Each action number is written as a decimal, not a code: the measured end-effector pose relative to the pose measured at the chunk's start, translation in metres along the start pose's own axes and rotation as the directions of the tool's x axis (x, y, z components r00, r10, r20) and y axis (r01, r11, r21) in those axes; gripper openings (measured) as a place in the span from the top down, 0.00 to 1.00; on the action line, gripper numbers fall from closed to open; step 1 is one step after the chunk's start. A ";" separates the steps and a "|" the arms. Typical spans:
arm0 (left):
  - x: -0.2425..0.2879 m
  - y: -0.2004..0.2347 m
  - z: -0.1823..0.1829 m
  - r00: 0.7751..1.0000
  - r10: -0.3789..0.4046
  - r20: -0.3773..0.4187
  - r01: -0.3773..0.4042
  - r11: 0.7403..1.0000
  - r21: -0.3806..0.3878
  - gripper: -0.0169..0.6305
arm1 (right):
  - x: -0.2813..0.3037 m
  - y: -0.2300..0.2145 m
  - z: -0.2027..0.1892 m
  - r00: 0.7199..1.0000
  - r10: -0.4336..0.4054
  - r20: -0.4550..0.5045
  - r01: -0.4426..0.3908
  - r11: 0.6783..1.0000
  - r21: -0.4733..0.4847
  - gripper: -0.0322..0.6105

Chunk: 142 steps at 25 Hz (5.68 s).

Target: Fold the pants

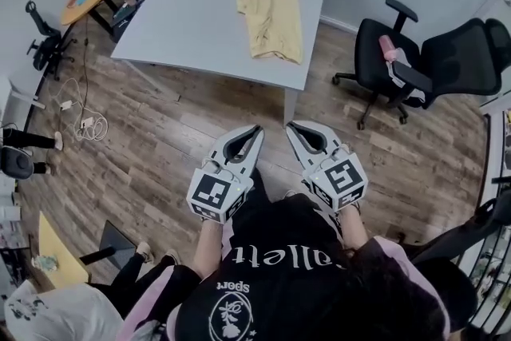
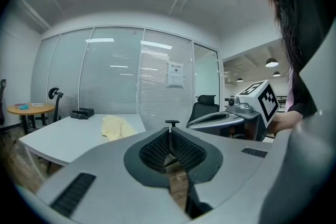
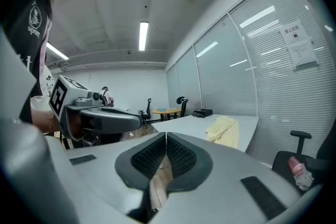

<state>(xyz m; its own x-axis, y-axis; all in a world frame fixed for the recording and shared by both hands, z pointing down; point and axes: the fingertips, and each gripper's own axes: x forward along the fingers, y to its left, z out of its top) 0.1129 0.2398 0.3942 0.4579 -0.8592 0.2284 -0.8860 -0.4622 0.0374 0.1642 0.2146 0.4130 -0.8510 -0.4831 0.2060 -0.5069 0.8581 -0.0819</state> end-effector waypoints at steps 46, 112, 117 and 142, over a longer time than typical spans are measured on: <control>0.099 0.297 -0.007 0.931 -0.356 -0.082 0.354 0.934 -0.045 0.92 | 0.285 -0.083 0.023 0.936 -0.307 -0.172 0.332 0.933 0.142 0.91; 0.287 0.276 -0.109 0.868 -0.172 -0.466 0.220 0.974 0.049 0.80 | 0.252 -0.283 -0.100 0.893 0.015 -0.449 0.110 0.962 0.249 0.84; 0.273 0.296 -0.064 0.902 -0.150 -0.404 0.224 0.964 0.143 0.81 | 0.260 -0.273 -0.046 0.930 -0.002 -0.368 0.077 0.979 0.189 0.85; 0.249 0.394 0.071 0.928 -0.246 -0.281 0.359 0.791 0.495 0.81 | 0.326 -0.254 0.109 0.980 0.017 -0.199 0.006 0.994 0.111 0.85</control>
<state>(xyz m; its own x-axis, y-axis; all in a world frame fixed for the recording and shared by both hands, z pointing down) -0.1168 -0.1720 0.3970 0.6218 -0.6220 0.4759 -0.5000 -0.7830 -0.3701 0.0009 -0.1802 0.3942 -0.8148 -0.4243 0.3950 -0.5239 0.8307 -0.1885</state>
